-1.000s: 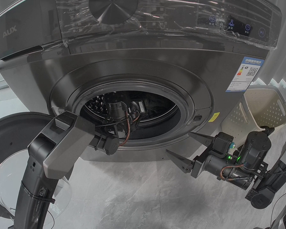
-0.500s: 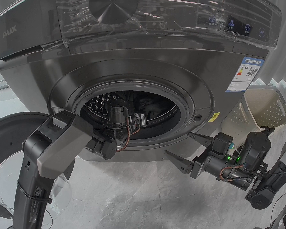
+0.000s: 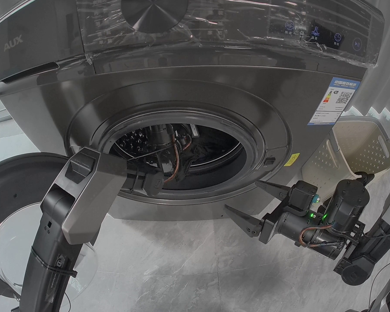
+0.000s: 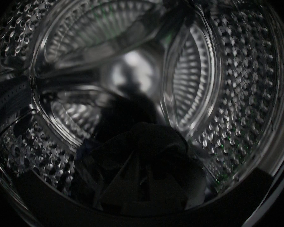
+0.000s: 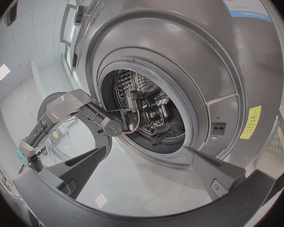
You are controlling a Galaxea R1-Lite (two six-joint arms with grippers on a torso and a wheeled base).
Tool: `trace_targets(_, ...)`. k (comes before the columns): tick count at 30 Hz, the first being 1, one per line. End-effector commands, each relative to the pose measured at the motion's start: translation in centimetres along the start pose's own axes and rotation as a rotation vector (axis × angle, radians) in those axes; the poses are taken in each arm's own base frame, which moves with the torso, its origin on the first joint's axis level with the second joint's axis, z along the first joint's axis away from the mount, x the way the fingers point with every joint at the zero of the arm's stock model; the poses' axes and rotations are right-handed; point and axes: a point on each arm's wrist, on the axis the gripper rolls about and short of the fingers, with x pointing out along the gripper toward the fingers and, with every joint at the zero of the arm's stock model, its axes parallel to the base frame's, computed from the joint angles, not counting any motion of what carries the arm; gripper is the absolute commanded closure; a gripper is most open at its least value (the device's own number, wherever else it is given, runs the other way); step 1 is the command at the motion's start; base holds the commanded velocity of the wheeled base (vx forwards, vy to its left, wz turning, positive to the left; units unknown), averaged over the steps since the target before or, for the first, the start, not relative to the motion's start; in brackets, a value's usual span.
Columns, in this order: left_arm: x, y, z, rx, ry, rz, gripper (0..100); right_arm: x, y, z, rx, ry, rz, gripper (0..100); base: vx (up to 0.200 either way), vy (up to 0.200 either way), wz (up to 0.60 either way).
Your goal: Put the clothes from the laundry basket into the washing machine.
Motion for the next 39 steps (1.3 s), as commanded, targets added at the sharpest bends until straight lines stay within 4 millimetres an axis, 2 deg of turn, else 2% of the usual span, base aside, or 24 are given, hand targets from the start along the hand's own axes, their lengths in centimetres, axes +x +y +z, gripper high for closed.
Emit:
trace_targets(1,1.2,1.5,0.2,-0.021,-0.075,0.049,100,0.1,0.2,0.0,0.004,-0.002,0.008,0,0.000,0.000,0.00)
trace_targets(7,1.1,1.5,0.9,-0.027,-0.105,0.044,100,0.1,0.3,0.0,0.006,-0.003,0.011,0,0.000,0.000,0.00)
trace_targets(12,1.1,1.2,0.5,-0.027,-0.099,0.039,100,0.1,0.3,0.1,0.005,-0.005,0.011,0,0.000,0.000,0.00)
trace_targets(13,0.8,0.9,0.1,-0.024,-0.074,0.037,0,0.1,0.3,0.1,0.005,-0.005,0.011,0,0.000,0.000,0.00)
trace_targets(17,-0.5,-0.4,0.8,-0.018,-0.022,0.023,0,0.1,0.3,0.1,0.005,-0.005,0.011,0,0.000,0.000,0.00)
trace_targets(20,-3.2,-1.5,1.4,0.013,0.128,0.005,0,0.1,0.3,0.0,0.006,-0.003,0.011,0,0.000,0.000,0.00)
trace_targets(23,-4.5,-1.5,1.2,0.028,0.217,-0.020,0,0.1,0.3,0.0,0.006,-0.003,0.011,0,0.000,0.000,0.00)
trace_targets(27,-5.1,-1.4,-0.4,0.037,0.276,-0.046,0,0.1,0.3,0.0,0.006,-0.002,0.011,0,0.000,0.000,0.00)
trace_targets(36,-4.4,0.4,-5.9,0.048,0.351,-0.040,0,0.2,0.3,-0.2,0.006,0.003,0.014,0,0.000,0.000,0.00)
trace_targets(37,-4.4,0.4,-6.0,0.048,0.352,-0.040,100,0.2,0.3,-0.2,0.006,0.003,0.014,0,0.000,0.000,0.00)
trace_targets(39,-4.0,1.5,-6.7,0.051,0.354,-0.022,100,0.2,0.3,-0.2,0.006,0.003,0.012,0,0.000,0.000,0.00)
